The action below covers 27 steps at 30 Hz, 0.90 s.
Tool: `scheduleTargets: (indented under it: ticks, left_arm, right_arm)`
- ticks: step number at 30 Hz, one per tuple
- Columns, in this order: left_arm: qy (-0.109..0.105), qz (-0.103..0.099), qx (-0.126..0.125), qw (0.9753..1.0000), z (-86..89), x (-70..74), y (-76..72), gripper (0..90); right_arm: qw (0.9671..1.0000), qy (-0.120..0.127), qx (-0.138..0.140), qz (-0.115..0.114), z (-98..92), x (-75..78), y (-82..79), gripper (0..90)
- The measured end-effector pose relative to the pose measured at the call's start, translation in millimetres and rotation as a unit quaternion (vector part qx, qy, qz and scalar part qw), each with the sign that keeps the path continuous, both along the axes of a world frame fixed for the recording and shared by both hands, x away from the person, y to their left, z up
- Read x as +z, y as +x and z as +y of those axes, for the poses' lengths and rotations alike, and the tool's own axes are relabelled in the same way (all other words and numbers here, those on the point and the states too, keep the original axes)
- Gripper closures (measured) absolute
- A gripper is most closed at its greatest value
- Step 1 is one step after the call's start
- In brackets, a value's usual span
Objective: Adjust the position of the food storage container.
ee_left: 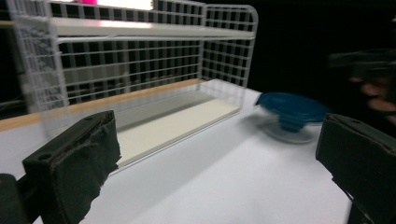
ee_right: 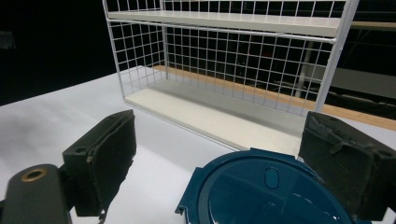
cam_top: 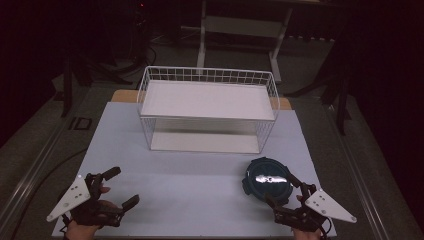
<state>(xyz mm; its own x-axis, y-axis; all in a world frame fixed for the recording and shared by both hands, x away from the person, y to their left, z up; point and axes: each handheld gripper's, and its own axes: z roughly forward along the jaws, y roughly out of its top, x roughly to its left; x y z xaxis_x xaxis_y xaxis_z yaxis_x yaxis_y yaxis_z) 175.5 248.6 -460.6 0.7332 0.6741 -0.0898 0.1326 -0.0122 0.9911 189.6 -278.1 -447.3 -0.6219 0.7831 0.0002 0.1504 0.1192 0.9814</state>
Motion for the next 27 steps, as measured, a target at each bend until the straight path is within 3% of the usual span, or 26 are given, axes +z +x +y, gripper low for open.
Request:
scheduleTargets:
  ticks: [4, 11, 17, 18, 27]
  left_arm:
    - [-0.001, -0.001, -0.033, 0.9994, 1.8, 1.9, -2.9, 0.0]
    - [0.011, 0.004, -0.038, 0.9992, 1.0, 0.7, -3.4, 0.0]
    - [0.001, 0.0, -0.037, 0.9993, 4.7, 2.1, -4.1, 0.0]
    - [0.0, 0.001, -0.038, 0.9993, 5.3, 2.6, -4.2, 0.0]
    - [-0.01, -0.005, -0.048, 0.9988, 8.0, 7.2, -5.2, 0.0]
  right_arm:
    - [1.0, 0.002, 0.009, -0.003, -0.9, 3.9, -0.5, 12.8]
    - [0.9999, 0.003, 0.014, -0.007, -0.1, 9.9, -4.6, 13.2]
    - [0.9989, 0.005, 0.046, 0.0, 2.0, 19.2, -5.6, 12.2]
    - [0.9976, 0.002, 0.069, 0.008, 4.3, 23.6, -3.1, 10.9]
    - [0.9931, -0.019, 0.114, 0.019, 7.4, 39.8, 8.6, 10.9]
